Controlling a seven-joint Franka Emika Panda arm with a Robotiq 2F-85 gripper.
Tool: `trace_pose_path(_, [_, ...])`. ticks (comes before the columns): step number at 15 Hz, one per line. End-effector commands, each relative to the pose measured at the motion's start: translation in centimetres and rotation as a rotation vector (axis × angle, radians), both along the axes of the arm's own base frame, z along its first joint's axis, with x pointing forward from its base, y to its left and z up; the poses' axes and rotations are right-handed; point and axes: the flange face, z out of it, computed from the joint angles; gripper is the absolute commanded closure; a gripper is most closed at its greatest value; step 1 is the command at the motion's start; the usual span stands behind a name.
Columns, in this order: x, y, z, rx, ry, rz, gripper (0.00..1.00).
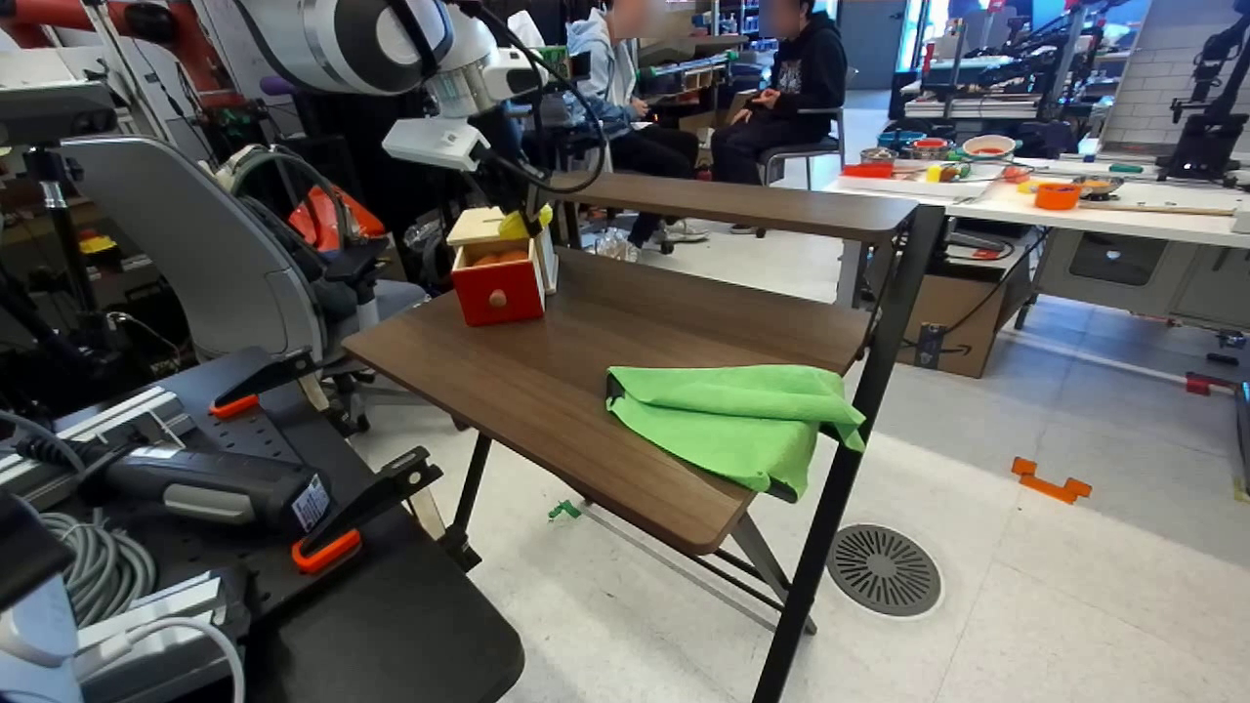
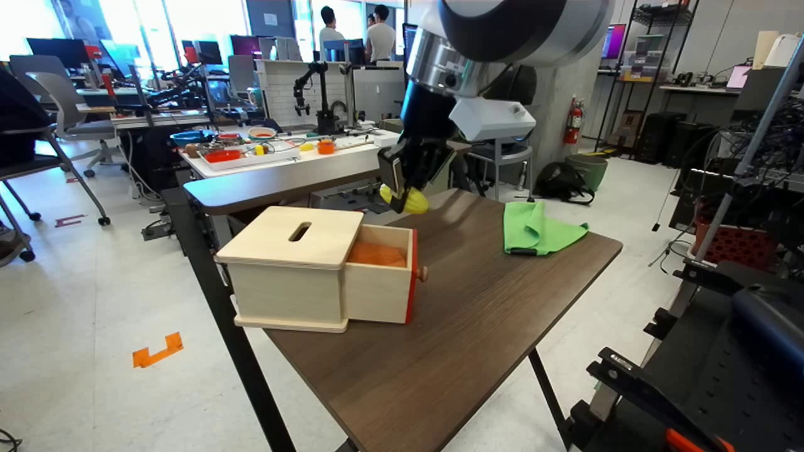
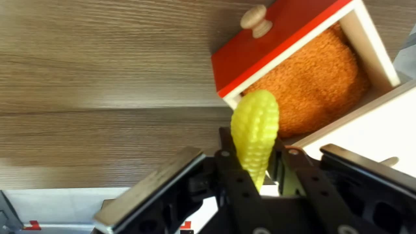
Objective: Open the drawer and then remove the yellow object that is inside the drawer and put it on the table
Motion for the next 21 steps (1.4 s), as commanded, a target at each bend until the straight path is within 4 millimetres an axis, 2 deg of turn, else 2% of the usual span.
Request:
trace_pose_path(1, [0.8,-4.0,0.9,-0.016,-0.002,-0.084,0.94])
trace_pose_path(5, [2.1,-8.1,-1.5,-0.019,0.013,-0.152,0.94])
trace_pose_path(12, [3.4,-11.9,-9.4,0.001,0.141,-0.209,0.94])
trace_pose_path(16, [3.9,-13.8,-12.1,-0.001,0.194,-0.242,0.94])
trace_pose_path(17, [4.0,-14.0,-12.3,0.001,0.199,-0.249,0.81])
trace_pose_path(18, [4.4,-14.3,-11.9,-0.001,0.193,-0.252,0.49])
trace_pose_path(20, [4.6,-14.6,-11.3,-0.003,0.197,-0.255,0.48])
trace_pose_path(21, [4.7,-14.7,-10.9,-0.004,0.193,-0.257,0.42])
